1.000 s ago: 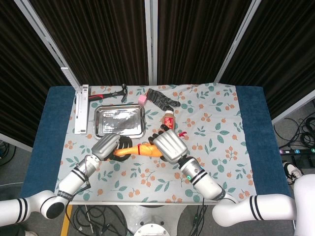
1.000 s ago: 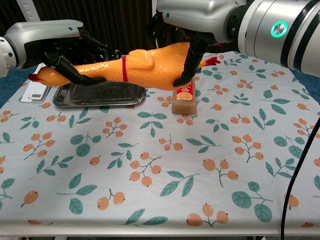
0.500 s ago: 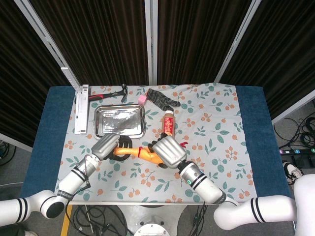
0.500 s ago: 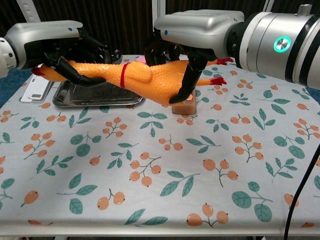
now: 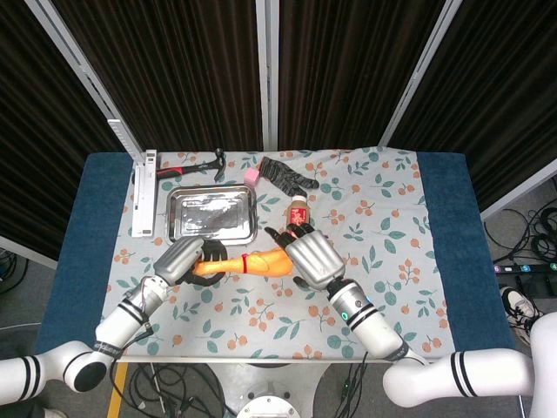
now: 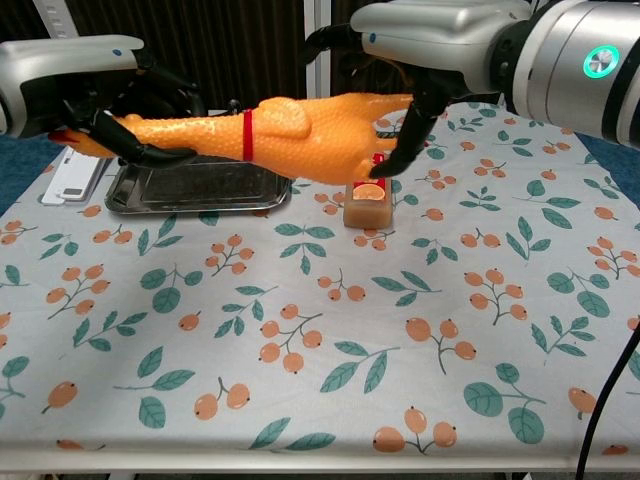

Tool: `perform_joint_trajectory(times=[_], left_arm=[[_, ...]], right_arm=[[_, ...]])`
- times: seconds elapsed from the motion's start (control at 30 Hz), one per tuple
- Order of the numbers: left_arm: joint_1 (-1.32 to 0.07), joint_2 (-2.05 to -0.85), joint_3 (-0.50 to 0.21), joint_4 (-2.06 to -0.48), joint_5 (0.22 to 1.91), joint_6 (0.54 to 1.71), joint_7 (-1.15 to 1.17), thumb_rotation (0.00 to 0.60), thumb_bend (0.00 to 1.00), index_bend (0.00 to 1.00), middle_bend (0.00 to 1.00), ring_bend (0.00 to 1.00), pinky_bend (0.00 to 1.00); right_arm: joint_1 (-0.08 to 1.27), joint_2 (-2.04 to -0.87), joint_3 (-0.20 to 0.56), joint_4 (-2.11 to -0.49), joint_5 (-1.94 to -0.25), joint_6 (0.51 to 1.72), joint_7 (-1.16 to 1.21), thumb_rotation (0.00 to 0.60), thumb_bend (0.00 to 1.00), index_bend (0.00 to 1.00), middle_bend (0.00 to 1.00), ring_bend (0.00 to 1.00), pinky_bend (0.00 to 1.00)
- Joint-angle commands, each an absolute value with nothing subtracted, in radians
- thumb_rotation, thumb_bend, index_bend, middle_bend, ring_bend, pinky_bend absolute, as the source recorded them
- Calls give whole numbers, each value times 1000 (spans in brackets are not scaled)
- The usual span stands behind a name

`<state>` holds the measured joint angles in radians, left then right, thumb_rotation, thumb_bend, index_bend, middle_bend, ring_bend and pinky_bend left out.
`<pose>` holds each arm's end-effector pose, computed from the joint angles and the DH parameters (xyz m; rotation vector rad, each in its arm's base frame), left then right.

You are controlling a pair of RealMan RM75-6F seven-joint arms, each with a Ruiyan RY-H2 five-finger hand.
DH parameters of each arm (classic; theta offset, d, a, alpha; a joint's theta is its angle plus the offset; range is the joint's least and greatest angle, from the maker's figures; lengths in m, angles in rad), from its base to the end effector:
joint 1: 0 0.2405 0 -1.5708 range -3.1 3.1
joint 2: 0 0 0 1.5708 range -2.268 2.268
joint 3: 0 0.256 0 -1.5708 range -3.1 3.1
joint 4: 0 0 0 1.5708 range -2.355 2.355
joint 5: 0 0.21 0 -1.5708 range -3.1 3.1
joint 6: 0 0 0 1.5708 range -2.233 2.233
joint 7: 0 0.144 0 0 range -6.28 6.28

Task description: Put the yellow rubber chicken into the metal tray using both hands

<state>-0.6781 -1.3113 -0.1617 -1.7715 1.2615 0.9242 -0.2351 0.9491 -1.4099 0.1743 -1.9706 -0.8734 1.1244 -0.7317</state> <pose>-0.1313 0.3061 0.0328 -1.7958 -1.5040 -1.2659 -0.0352 -0.3018 0.0186 2.0272 -0.7651 0.9840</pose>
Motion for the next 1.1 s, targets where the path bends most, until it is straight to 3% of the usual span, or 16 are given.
perform_joint_trajectory(times=[0.03, 0.33, 0.6, 0.87, 1.1], left_arm=[[-676, -1310, -163, -1765, 1251, 921, -237, 600, 620, 765, 770, 689, 730], [-671, -1356, -183, -1625, 1162, 909, -253, 600, 620, 764, 768, 683, 713], [-676, -1503, -250, -1354, 1044, 916, -304, 600, 618, 761, 757, 652, 651], [-714, -1632, -293, -1120, 1012, 885, -304, 600, 615, 706, 644, 453, 444], [-747, -1694, -306, -1017, 980, 830, -251, 600, 470, 497, 433, 253, 267]], right_arm=[[936, -1394, 169, -1986, -903, 1137, -716, 600, 0, 0, 0, 103, 216], [813, -1240, 106, -2062, -1075, 1227, -622, 600, 0, 0, 0, 102, 211], [593, -1075, -22, -2042, -1307, 1380, -419, 600, 0, 0, 0, 102, 203], [421, -987, -78, -1975, -1392, 1498, -262, 600, 0, 0, 0, 102, 202], [329, -962, -66, -1931, -1404, 1559, -174, 600, 0, 0, 0, 101, 201]])
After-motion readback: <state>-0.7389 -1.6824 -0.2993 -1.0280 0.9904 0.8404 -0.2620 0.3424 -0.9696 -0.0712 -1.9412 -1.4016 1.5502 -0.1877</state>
